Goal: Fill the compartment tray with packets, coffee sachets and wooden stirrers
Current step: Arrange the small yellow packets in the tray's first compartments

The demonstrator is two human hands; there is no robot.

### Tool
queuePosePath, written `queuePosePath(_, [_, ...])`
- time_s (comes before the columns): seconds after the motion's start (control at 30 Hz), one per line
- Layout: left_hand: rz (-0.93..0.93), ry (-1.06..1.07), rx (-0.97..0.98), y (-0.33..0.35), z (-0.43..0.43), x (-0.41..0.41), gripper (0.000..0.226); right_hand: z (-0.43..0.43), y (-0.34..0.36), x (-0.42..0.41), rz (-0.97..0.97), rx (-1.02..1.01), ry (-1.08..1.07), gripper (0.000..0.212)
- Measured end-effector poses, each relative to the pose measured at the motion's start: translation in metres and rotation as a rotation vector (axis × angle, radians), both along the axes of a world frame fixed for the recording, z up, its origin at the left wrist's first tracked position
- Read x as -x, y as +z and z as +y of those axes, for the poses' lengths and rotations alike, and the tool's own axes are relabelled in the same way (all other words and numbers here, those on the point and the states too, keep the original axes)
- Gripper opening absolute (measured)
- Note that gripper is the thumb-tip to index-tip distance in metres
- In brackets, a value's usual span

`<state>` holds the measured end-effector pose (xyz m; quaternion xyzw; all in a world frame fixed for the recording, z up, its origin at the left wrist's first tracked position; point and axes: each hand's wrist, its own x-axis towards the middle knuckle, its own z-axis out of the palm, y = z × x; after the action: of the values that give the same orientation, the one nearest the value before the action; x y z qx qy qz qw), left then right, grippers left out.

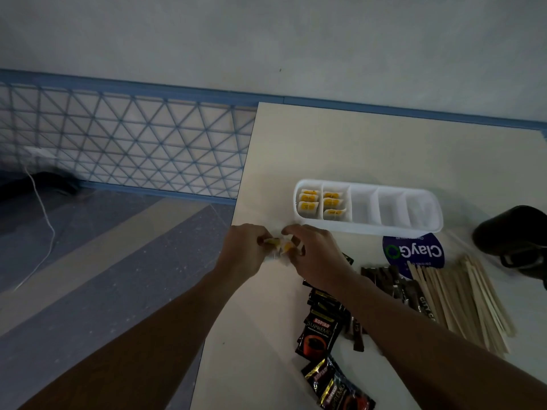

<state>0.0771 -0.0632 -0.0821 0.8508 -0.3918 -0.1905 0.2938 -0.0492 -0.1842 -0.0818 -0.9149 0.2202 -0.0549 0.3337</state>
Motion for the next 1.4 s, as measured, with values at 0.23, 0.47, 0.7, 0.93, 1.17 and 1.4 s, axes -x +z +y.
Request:
queuePosePath(0.23, [-0.019,0.049,0.019,0.005,0.002,-0.003,0.018,0.005,-0.003,0.003,0.034,0.012,-0.059,0.027])
queuePosePath(0.47, [0.016,-0.006,0.001,0.028,-0.001,-0.011,0.017,-0.003,0.016,0.006,0.07,0.007,-0.077,0.02])
queuePosePath(0.7, [-0.07,-0.067,0.081,0.065,-0.029,-0.018,0.009,-0.037,0.058,0.012,0.029,-0.03,-0.153,0.015])
queuePosePath(0.93, [-0.047,-0.082,0.074,0.067,-0.071,-0.015,0.008,-0.082,0.076,0.018,0.012,0.004,-0.266,0.011])
queuePosePath(1.17, [-0.049,-0.113,-0.081,0.047,-0.093,-0.014,0.009,-0.101,0.058,0.014,0.2,-0.002,-0.193,0.014])
queuePosePath(1.4, [-0.059,-0.09,-0.148,0.038,-0.104,-0.013,0.025,-0.108,0.048,0.002,0.336,0.05,-0.163,0.02])
